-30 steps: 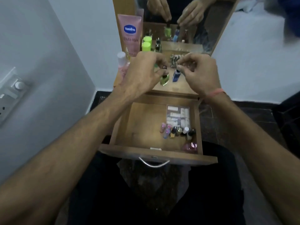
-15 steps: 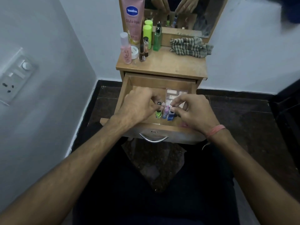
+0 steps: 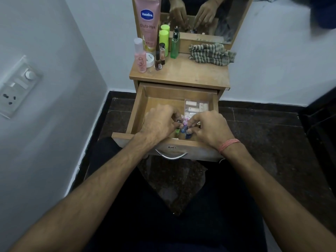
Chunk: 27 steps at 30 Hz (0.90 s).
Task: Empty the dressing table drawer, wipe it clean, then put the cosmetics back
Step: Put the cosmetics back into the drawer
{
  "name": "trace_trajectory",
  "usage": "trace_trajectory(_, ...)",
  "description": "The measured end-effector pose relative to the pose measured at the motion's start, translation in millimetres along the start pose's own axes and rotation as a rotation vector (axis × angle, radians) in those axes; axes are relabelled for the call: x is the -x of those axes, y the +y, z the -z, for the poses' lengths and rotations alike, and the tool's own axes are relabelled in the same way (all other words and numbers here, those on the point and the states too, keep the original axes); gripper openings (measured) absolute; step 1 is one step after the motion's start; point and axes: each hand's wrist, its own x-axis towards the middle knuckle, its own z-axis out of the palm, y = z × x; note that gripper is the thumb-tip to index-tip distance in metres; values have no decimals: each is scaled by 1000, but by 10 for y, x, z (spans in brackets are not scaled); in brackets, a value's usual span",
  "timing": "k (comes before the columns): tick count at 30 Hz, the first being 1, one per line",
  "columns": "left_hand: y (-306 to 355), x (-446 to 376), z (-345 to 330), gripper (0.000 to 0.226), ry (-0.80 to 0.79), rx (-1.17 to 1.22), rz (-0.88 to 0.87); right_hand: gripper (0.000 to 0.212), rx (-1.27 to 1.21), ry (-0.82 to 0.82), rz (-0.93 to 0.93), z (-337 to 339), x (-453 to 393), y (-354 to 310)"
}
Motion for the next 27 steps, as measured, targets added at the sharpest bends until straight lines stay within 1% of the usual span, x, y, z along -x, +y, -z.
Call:
trace_trajectory(9, 18, 13, -35, 17, -6, -4, 15, 11, -18, -5, 8, 8, 10, -29)
trace_trajectory(11, 19, 14, -15, 22, -5, 4, 14, 12, -16, -11, 15, 26, 11, -22)
trace_trajectory(15, -24, 24, 121, 42, -6, 50, 4, 21, -60, -26, 14, 160, -10, 9)
trace_trajectory(17, -64, -46, 300, 38, 23, 159, -13, 25, -115, 7, 31, 287, -56, -15)
trace_trajectory(19, -91, -190, 538, 28, 115, 255, -36, 20, -183, 45, 50, 420, -174, -60)
trace_trajectory(21, -64, -363, 805, 17, 288, 239, -49, 12, -246, 85, 67, 536, -369, -131)
trace_trajectory(22, -24, -448, 930, 15, 386, 192, -43, 10, -278, 120, 77, 583, -485, -178)
trace_trajectory(24, 70, -613, 1156, 23, 559, 69, -32, 11, -322, 226, 99, 656, -771, -290)
trace_trajectory(25, 107, -701, 1238, 27, 612, 12, -35, 13, -323, 275, 108, 672, -937, -355)
trace_trajectory(27, 139, -885, 1315, 31, 611, -101, -26, 20, -299, 339, 127, 671, -1275, -493)
